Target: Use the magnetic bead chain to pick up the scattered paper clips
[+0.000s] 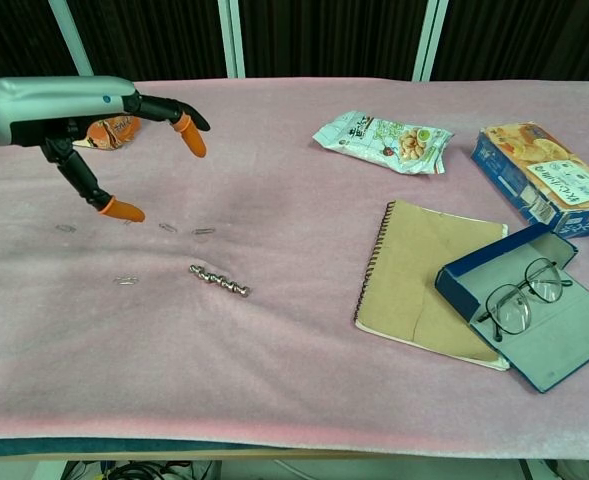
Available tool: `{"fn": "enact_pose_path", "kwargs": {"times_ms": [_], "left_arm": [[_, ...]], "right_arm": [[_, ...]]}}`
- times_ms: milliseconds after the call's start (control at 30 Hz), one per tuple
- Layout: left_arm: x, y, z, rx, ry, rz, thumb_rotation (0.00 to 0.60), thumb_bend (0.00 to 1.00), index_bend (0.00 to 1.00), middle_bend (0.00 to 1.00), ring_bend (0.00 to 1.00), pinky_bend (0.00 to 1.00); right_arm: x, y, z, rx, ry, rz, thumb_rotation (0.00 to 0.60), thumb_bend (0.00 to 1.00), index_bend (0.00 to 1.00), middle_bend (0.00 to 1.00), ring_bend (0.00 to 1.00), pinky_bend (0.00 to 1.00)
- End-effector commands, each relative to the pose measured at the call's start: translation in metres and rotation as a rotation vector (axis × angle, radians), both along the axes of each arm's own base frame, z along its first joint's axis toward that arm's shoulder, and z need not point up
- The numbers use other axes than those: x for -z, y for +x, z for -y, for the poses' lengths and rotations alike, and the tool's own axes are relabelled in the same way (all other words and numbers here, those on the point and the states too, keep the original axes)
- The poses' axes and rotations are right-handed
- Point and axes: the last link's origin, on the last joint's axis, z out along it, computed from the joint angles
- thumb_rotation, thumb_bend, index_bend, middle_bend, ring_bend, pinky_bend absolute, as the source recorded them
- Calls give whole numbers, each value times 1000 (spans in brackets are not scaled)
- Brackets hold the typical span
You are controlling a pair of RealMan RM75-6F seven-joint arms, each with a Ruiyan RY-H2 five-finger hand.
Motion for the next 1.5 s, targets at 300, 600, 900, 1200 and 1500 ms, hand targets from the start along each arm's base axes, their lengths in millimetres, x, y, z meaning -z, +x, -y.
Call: {"fn": "enact_pose_path", "kwargs": {"times_ms": [300,600,900,1200,1500], "left_arm": [[31,-10,5,-51,42,-170,600,225,371,85,0,0],[50,-11,9,-83,20,-201,600,296,431,85,0,0],[65,-6,7,-77,35,-227,600,338,471,95,0,0],[84,9,10,-22,30,-248,600,357,478,97,0,0],[93,4,10,-27,40,-277,600,381,489,100,0,0]], "right_arm": [[0,-1,0,8,3,4,600,159,0,11,83,172],[-1,-1,1,8,1,6,600,160,0,11,83,172],[-1,-2,1,11,-1,9,600,160,0,11,83,172],[-2,-2,2,15,-4,11,600,159,0,11,83,172],[-3,-2,2,15,-5,17,600,159,0,11,83,172]]}}
